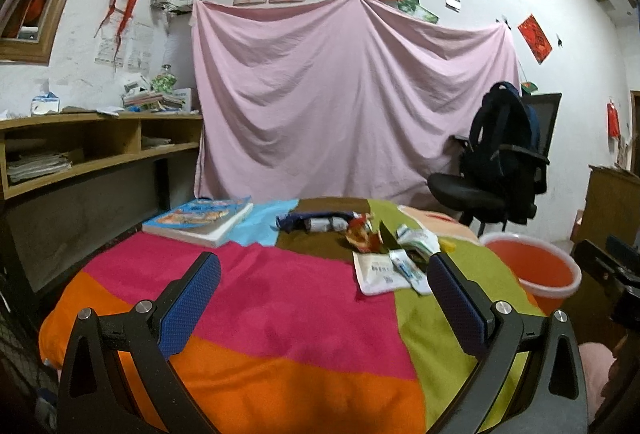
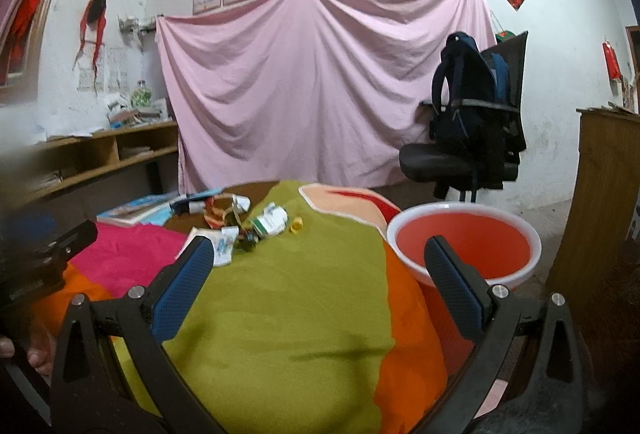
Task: Collect trash
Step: 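Grasp the green-white needle roller packet with the right gripper while the left grasps a white paper sachet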
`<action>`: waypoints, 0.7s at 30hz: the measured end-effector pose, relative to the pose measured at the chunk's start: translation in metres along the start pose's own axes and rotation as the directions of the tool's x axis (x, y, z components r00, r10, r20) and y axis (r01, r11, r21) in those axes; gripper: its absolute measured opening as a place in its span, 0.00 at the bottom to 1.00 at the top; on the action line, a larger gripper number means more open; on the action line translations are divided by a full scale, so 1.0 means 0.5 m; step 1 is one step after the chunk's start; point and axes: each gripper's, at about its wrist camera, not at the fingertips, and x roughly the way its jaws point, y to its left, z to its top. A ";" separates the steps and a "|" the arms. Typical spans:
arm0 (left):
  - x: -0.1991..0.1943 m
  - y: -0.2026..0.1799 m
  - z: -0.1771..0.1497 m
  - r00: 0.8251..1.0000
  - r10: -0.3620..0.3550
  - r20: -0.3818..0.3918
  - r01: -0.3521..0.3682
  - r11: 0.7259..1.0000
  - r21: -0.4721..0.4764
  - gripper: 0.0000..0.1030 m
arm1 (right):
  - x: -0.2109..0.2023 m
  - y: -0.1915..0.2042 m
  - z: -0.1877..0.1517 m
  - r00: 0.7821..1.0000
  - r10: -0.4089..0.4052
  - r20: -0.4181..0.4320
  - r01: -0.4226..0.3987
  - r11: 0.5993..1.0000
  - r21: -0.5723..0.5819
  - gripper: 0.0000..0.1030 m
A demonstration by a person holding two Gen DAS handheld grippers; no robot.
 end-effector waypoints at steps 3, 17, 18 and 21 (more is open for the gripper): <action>0.011 -0.002 0.019 1.000 0.012 0.025 -0.012 1.000 0.004 0.98 | 0.008 -0.003 0.020 0.999 0.009 0.037 -0.009 1.000 -0.009 1.00; 0.119 -0.011 0.101 0.995 0.026 0.094 -0.027 1.000 0.010 0.98 | 0.139 -0.013 0.122 0.987 0.082 0.138 -0.067 0.991 -0.114 1.00; 0.126 -0.010 0.106 0.995 0.026 0.093 -0.027 1.000 0.010 0.98 | 0.153 -0.013 0.128 0.987 0.084 0.137 -0.068 0.990 -0.120 1.00; 0.152 -0.010 0.113 0.997 0.025 0.074 -0.026 1.000 0.013 0.98 | 0.195 -0.011 0.135 0.991 0.074 0.108 -0.057 0.988 -0.146 1.00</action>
